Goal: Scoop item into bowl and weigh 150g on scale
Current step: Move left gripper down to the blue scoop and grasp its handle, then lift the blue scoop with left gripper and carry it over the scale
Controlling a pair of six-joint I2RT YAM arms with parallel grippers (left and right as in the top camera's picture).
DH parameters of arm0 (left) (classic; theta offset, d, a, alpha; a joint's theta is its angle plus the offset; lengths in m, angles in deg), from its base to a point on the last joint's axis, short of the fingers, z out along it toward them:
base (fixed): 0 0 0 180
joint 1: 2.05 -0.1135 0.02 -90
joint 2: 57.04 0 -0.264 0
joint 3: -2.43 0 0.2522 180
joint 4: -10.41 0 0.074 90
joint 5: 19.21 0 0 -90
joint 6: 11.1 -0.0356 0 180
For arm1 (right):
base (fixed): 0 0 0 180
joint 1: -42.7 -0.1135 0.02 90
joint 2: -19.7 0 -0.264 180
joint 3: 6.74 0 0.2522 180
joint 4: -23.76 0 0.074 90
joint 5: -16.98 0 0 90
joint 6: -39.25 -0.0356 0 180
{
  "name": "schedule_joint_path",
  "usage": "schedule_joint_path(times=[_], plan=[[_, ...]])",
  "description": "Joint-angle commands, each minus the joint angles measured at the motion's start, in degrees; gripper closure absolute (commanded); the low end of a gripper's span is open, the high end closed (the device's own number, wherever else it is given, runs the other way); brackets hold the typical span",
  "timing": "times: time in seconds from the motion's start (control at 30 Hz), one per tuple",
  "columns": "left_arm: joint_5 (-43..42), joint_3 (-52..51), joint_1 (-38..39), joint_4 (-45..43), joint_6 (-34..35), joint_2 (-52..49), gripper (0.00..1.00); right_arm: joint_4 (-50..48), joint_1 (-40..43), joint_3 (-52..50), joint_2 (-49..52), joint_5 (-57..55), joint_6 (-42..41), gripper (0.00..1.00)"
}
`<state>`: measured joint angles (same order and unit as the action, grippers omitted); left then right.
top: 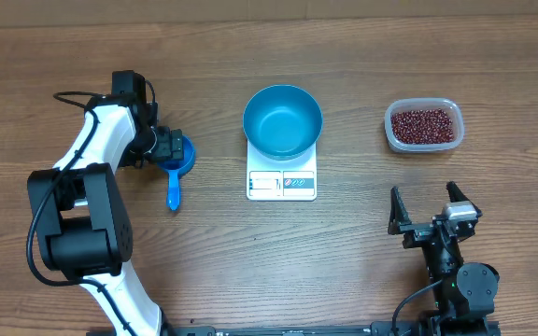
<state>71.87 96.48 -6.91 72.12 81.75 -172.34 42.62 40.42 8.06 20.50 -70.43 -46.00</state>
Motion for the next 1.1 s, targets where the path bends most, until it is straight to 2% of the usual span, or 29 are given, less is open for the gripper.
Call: schedule_joint_path(times=[0.0, 0.2, 0.3, 0.37, 0.67, 0.93, 1.07], plan=[[-0.7, 1.1, 0.0, -0.3, 0.6, -0.9, 0.0, -0.4, 0.1, -0.6, -0.6, 0.0, 0.7, 0.0], [-0.7, 1.1, 0.0, -1.0, 0.6, -0.9, 0.0, -0.4, 0.1, -0.6, -0.6, 0.0, 0.7, 0.0], [-0.7, 1.1, 0.0, -1.0, 0.6, -0.9, 0.34, -0.4, 0.1, -0.6, -0.6, 0.0, 0.7, 0.0], [-0.7, 1.1, 0.0, -1.0, 0.6, -0.9, 0.51, -0.4, 0.1, -0.6, -0.6, 0.0, 0.7, 0.0], [-0.7, 1.1, 0.0, -1.4, 0.6, -0.9, 0.94, -0.4, 0.1, -0.6, -0.6, 0.0, 0.7, 0.0], [-0.7, 1.1, 0.0, -1.3, 0.6, -0.9, 0.96, -0.4, 0.1, -0.6, -0.6, 0.0, 0.7, 0.0], [-4.2, 1.5, 0.0, 1.6, 0.6, -0.8, 0.96, -0.4, 0.1, -0.6, -0.6, 0.0, 0.7, 0.0]])
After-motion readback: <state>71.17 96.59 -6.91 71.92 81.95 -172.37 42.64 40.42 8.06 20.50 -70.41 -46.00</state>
